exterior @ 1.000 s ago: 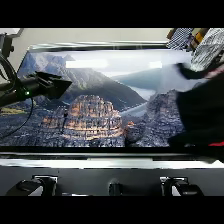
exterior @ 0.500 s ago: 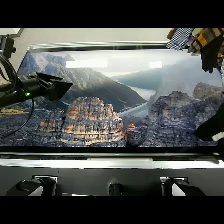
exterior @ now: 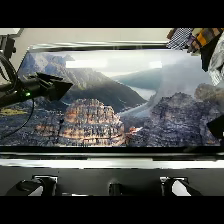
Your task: Fold the clothes and pants, and hang the long-sleeved shirts on hangers.
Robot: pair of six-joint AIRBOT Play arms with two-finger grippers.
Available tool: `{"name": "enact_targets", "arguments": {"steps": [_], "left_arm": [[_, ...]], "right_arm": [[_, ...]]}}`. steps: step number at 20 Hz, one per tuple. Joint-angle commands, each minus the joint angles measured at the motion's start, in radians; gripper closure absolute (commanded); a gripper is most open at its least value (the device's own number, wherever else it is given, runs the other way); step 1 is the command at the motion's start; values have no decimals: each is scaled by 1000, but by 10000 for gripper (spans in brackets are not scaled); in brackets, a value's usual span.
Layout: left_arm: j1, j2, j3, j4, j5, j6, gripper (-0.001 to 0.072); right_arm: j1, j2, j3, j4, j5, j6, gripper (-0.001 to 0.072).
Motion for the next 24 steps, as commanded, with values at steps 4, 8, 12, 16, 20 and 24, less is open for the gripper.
{"name": "enact_targets", "arguments": {"steps": [4, 8, 12, 16, 20, 24], "left_arm": [[-1, 0, 1, 0, 1, 0, 90], [-1, 0, 1, 1, 1, 0, 92], [0, 0, 1, 13, 4, -36, 91], [0, 5, 1, 68, 2, -220, 91], [-1, 5, 1, 172, 0, -381, 93], [0, 5, 1, 186, -51, -381, 111]], "right_arm": [[-214, -23, 4, 215, -68, 29, 678], [-224, -20, 4, 337, -58, -24, 590], [-224, 65, 4, 355, -16, -41, 150], [-224, 221, 4, 375, -175, 31, 153], [-223, 231, 4, 1003, -345, -106, 183], [-95, 88, 4, 1720, -118, -569, 220]]}}
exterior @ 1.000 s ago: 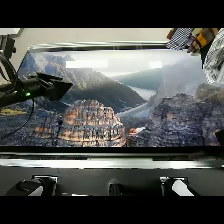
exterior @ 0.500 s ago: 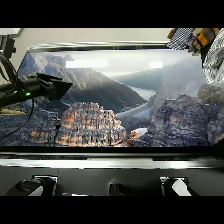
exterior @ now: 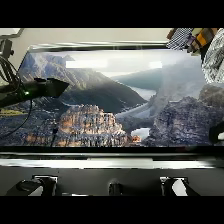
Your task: Fold the clothes and pants, and hang the long-sleeved shirts on hangers.
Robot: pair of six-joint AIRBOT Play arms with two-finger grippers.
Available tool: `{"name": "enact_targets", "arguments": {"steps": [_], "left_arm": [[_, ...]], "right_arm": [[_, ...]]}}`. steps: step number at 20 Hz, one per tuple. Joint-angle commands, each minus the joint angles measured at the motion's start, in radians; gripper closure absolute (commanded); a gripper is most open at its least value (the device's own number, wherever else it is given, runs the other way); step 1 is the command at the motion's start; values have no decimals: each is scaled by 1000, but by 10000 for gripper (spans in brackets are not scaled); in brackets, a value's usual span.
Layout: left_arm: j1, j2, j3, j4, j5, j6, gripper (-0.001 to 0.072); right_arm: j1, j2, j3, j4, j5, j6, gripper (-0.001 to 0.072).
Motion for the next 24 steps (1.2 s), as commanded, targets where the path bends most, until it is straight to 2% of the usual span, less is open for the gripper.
{"name": "enact_targets", "arguments": {"steps": [1, 3, 6, 7, 10, 13, 14, 15, 16, 17, 18, 24], "left_arm": [[-1, 1, 1, 53, -56, -42, 111], [-1, 1, 1, 106, -100, -90, 111], [-1, 10, 0, 231, -164, -148, 111], [-1, 14, 0, 278, -189, -163, 111], [0, 46, -31, 371, -214, -162, 111], [0, 93, -124, 402, -213, -159, 112], [0, 111, -160, 403, -212, -159, 129], [0, 125, -188, 409, -210, -159, 235], [0, 139, -208, 415, -210, -159, 362], [0, 150, -220, 421, -210, -156, 590], [0, 158, -225, 427, -208, -138, 676], [0, 170, -226, 487, -210, -143, 673]], "right_arm": [[173, -109, 0, 513, 189, -323, 229], [394, -193, 0, 365, 371, -359, 229], [710, -285, -37, -24, 649, -440, 228], [787, -290, -89, -97, 697, -459, 228], [887, -232, -352, -76, 698, -507, 228], [892, -134, -638, -66, 625, -508, 229], [892, -108, -705, -60, 608, -508, 253], [892, -86, -758, -38, 594, -508, 357], [892, -74, -791, -12, 579, -509, 406], [892, -68, -811, 10, 563, -510, 550], [892, -68, -817, 27, 555, -523, 664], [892, -68, -817, 32, 537, -542, 674]]}}
